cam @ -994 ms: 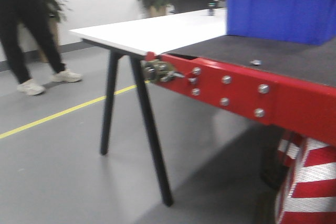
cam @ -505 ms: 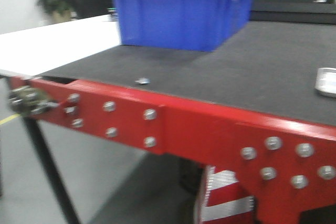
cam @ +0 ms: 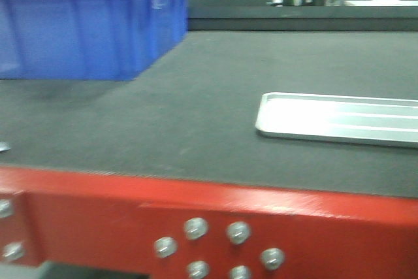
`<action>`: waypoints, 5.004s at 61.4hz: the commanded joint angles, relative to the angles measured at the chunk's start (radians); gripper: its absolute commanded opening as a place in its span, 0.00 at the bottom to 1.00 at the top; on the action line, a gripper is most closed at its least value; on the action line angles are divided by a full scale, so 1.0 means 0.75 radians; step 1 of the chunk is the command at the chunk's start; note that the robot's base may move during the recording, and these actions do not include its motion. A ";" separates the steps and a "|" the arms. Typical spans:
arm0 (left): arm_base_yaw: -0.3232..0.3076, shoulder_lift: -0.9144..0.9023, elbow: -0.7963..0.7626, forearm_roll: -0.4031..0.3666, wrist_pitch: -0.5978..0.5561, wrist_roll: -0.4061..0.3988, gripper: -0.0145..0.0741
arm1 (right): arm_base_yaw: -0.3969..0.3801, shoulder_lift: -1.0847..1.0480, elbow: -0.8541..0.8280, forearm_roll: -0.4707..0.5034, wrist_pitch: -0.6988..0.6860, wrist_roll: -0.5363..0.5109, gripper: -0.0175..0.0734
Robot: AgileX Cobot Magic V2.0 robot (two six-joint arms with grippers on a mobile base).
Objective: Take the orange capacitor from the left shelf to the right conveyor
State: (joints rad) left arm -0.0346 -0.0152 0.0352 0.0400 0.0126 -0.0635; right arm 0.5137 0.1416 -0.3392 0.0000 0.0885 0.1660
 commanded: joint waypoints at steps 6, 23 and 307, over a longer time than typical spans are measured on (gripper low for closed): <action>0.001 -0.012 0.029 -0.003 -0.124 -0.010 0.02 | 0.000 0.013 -0.037 0.000 -0.118 -0.004 0.24; 0.001 -0.012 0.029 -0.003 -0.124 -0.010 0.02 | 0.000 0.013 -0.037 0.000 -0.118 -0.004 0.24; 0.001 -0.012 0.029 -0.003 -0.124 -0.010 0.02 | -0.669 0.207 0.117 0.101 -0.673 -0.336 0.25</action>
State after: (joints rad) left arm -0.0346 -0.0152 0.0352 0.0400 0.0126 -0.0635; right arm 0.0518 0.3755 -0.2962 0.0683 -0.3459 -0.0595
